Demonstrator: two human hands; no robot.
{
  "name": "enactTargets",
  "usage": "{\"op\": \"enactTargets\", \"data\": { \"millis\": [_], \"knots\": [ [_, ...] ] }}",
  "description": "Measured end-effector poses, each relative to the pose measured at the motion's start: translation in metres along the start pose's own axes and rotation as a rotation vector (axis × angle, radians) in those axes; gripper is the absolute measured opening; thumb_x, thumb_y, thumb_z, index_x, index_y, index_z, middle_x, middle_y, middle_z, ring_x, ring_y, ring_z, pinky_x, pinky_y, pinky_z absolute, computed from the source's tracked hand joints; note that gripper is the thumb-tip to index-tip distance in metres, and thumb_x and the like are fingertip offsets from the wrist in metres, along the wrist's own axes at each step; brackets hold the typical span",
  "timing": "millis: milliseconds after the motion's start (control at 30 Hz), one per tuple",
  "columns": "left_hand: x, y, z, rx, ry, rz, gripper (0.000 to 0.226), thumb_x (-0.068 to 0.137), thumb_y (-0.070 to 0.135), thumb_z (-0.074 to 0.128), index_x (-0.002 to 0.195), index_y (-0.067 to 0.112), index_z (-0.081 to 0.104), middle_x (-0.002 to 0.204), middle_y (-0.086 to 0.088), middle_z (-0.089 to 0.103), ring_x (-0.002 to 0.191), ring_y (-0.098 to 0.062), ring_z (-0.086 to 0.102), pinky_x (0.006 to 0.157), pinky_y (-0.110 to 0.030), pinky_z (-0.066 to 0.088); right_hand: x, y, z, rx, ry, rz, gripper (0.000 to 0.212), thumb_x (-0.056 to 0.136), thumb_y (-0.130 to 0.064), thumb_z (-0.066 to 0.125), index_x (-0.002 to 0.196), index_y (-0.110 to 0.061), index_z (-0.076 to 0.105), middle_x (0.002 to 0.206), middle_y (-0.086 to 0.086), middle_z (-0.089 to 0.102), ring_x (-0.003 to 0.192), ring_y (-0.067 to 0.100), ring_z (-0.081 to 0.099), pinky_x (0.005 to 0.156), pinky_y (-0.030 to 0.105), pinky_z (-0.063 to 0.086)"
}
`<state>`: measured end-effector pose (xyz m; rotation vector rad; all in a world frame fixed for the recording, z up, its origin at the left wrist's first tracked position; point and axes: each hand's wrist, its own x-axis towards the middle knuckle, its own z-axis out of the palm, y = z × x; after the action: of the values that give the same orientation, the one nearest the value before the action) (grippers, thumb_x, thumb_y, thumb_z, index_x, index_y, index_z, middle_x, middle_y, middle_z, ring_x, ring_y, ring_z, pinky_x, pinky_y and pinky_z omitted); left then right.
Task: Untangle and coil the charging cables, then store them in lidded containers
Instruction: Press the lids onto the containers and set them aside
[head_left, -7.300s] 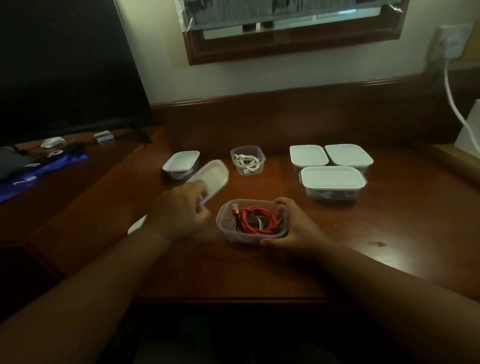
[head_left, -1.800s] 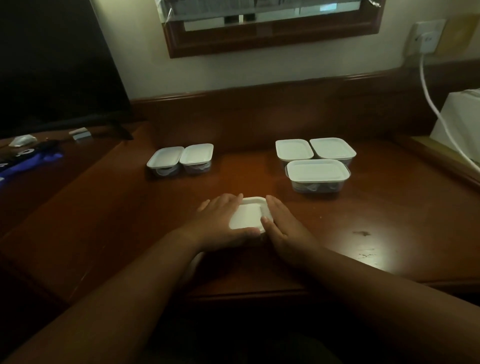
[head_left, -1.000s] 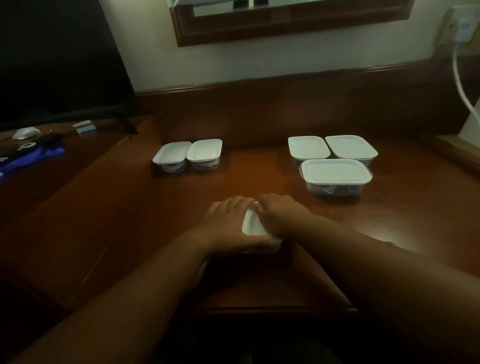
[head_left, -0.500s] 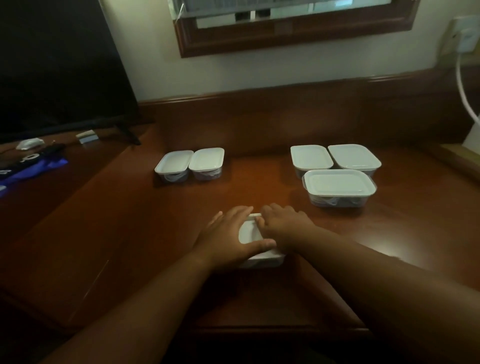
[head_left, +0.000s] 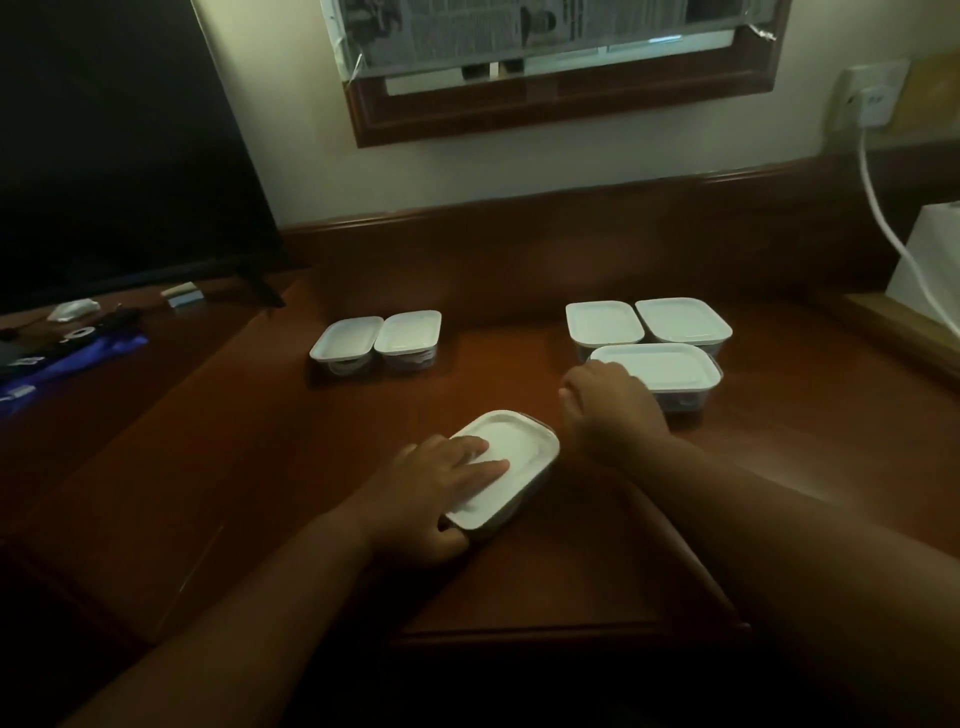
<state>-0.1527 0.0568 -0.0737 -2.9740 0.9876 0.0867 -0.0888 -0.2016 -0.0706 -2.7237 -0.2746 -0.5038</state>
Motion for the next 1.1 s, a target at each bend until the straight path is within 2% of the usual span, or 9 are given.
{"op": "enactTargets", "data": {
  "millis": [33,100,200,267,400,600,900,1000,1100],
  "knots": [
    [0.003,-0.002,-0.002,0.058,0.003,-0.016,0.086,0.074,0.059,0.041,0.155,0.045,0.015,0.162,0.008,0.016,0.142,-0.015,0.019,0.114,-0.037,0.023,0.001,0.011,0.001,-0.057,0.036,-0.036,0.025,0.097,-0.035,0.048,0.112,-0.019,0.06,0.117,0.003,0.061,0.105,0.021,0.054,0.09,0.037,0.043],
    [0.016,-0.011,-0.003,0.15,0.012,-0.076,0.094,0.068,0.065,0.027,0.156,0.041,0.011,0.16,0.002,0.019,0.138,-0.02,0.023,0.11,-0.037,0.024,0.003,0.032,0.003,-0.2,-0.003,-0.043,0.042,0.095,-0.038,0.051,0.132,-0.018,0.051,0.14,0.009,0.05,0.13,0.027,0.043,0.108,0.043,0.033],
    [0.05,-0.029,-0.005,0.248,0.031,-0.168,0.092,0.072,0.069,0.03,0.157,0.038,0.012,0.156,0.0,0.025,0.136,-0.022,0.027,0.106,-0.038,0.025,0.006,0.052,0.013,-0.334,-0.108,-0.001,0.057,0.094,-0.043,0.049,0.144,-0.018,0.036,0.153,0.012,0.036,0.143,0.031,0.029,0.119,0.047,0.016],
    [0.077,-0.043,-0.006,0.225,0.071,-0.226,0.088,0.073,0.068,0.036,0.154,0.038,0.021,0.153,0.001,0.031,0.134,-0.021,0.032,0.105,-0.039,0.026,0.007,0.059,0.022,-0.347,-0.106,-0.002,0.057,0.092,-0.044,0.047,0.142,-0.017,0.039,0.15,0.013,0.041,0.14,0.032,0.034,0.119,0.049,0.017],
    [0.123,-0.072,-0.002,0.054,0.203,-0.301,0.069,0.075,0.06,0.053,0.14,0.037,0.041,0.145,0.008,0.043,0.13,-0.019,0.039,0.107,-0.042,0.029,0.009,0.067,0.036,-0.293,0.01,0.001,0.053,0.081,-0.041,0.048,0.126,-0.014,0.056,0.136,0.016,0.056,0.127,0.034,0.049,0.115,0.052,0.027],
    [0.177,-0.103,-0.001,0.072,0.241,-0.406,0.062,0.086,0.049,0.06,0.142,0.035,0.039,0.147,0.004,0.044,0.131,-0.021,0.041,0.108,-0.048,0.028,0.01,0.07,0.039,-0.264,0.032,-0.023,0.051,0.082,-0.043,0.051,0.126,-0.018,0.057,0.137,0.012,0.056,0.128,0.032,0.05,0.115,0.051,0.028],
    [0.219,-0.126,-0.007,0.211,0.185,-0.408,0.058,0.093,0.043,0.051,0.147,0.028,0.035,0.152,-0.001,0.043,0.132,-0.025,0.048,0.111,-0.052,0.026,0.01,0.075,0.043,-0.221,0.058,-0.035,0.047,0.081,-0.042,0.051,0.123,-0.021,0.059,0.134,0.011,0.059,0.126,0.032,0.054,0.113,0.053,0.033],
    [0.227,-0.129,-0.009,0.246,0.179,-0.407,0.055,0.096,0.045,0.047,0.146,0.026,0.036,0.147,-0.002,0.048,0.127,-0.027,0.053,0.109,-0.049,0.029,0.01,0.074,0.043,-0.222,0.065,-0.03,0.047,0.081,-0.041,0.054,0.122,-0.021,0.06,0.134,0.011,0.06,0.125,0.032,0.055,0.113,0.054,0.033],
    [0.232,-0.132,-0.012,0.242,0.133,-0.428,0.056,0.098,0.045,0.045,0.148,0.026,0.034,0.154,-0.002,0.042,0.133,-0.027,0.049,0.114,-0.049,0.024,0.01,0.075,0.044,-0.213,0.076,-0.029,0.046,0.081,-0.041,0.055,0.122,-0.021,0.06,0.133,0.01,0.06,0.125,0.032,0.055,0.112,0.054,0.033]
  ]
}}
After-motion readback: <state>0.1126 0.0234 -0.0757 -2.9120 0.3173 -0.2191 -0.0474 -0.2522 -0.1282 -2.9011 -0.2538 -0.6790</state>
